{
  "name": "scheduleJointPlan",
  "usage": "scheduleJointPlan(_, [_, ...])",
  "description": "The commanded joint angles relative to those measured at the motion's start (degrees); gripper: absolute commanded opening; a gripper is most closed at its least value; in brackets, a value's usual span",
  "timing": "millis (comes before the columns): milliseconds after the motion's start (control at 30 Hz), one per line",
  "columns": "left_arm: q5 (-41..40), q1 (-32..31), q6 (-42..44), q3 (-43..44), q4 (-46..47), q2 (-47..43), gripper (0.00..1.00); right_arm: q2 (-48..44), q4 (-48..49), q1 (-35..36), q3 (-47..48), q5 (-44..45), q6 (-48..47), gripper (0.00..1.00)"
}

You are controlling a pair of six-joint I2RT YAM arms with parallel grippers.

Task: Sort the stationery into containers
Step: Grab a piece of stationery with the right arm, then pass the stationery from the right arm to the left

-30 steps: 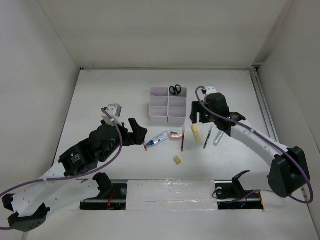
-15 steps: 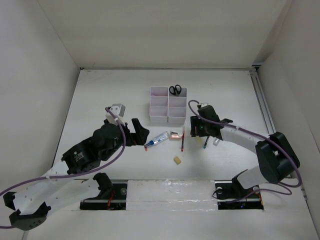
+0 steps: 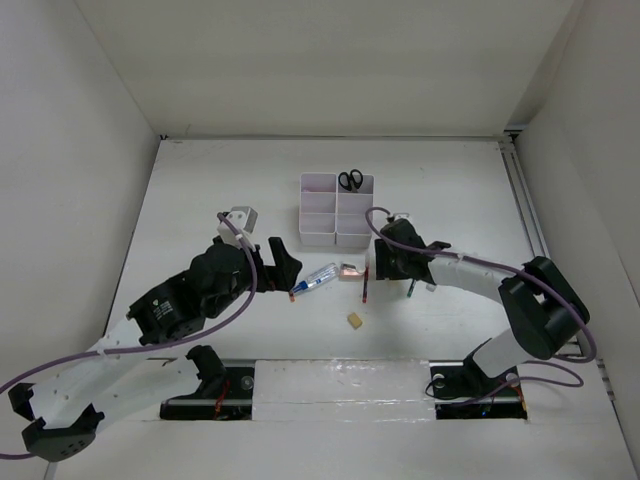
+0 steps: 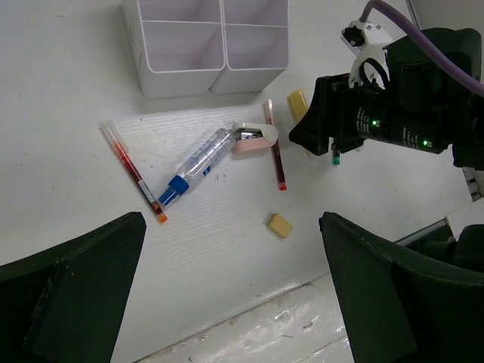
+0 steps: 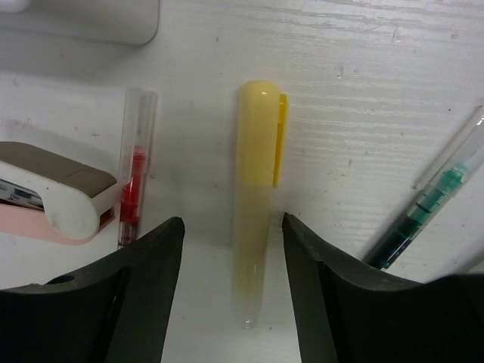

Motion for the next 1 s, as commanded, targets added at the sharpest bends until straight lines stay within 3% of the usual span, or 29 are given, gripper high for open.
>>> scheduleJointPlan(0, [1.01, 0.21, 1.46, 0.75, 2.37, 0.31, 1.0, -0.05, -1.9, 0.68, 0.62, 2.05, 2.74, 0.61])
scheduleJointPlan(133, [1.54, 0.21, 1.46, 0.75, 2.9, 0.31, 1.0, -0.05, -3.92, 1.82, 0.09, 3.27, 4.23, 0.46])
scheduleJointPlan(300, [1.54, 0.21, 1.46, 0.75, 2.9, -0.83, 1.0, -1.9, -4.46, 1.82, -1.23, 3.37, 5.03, 0.0])
scheduleJointPlan(400, [1.01, 0.21, 0.77, 0.75, 2.9, -0.83, 1.0, -3.73, -5.16, 2.43, -1.23, 5.2, 5.03, 0.0])
scheduleJointPlan(533, [-0.22, 0.73, -1.86, 0.75, 2.37, 1.53, 1.0, -12.76, -8.85, 4.55, 0.87, 10.13, 5.56, 0.0])
scheduleJointPlan(667, [5.92, 0.74, -3.11, -0.38, 9.64, 5.49, 1.0, -22.6, -9.56, 6.66, 1.67, 9.18, 3.54, 0.0])
scheduleJointPlan(700, [9.24, 0.74, -3.11, -1.0, 12.01, 6.97, 1.0, -24.56, -6.77, 7.35, 1.67, 7.25, 1.36, 0.0])
scheduleJointPlan(800, [16.8, 0.74, -0.92, -2.93, 22.03, 9.96, 1.0, -31.5, 1.3, 7.89, -1.39, -9.74, -2.34, 0.0])
scheduleJointPlan(967, [22.19, -0.58, 1.81, -7.32, 39.07, 10.5, 1.0, -37.41, 14.07, 7.89, -6.06, -26.29, -2.35, 0.0])
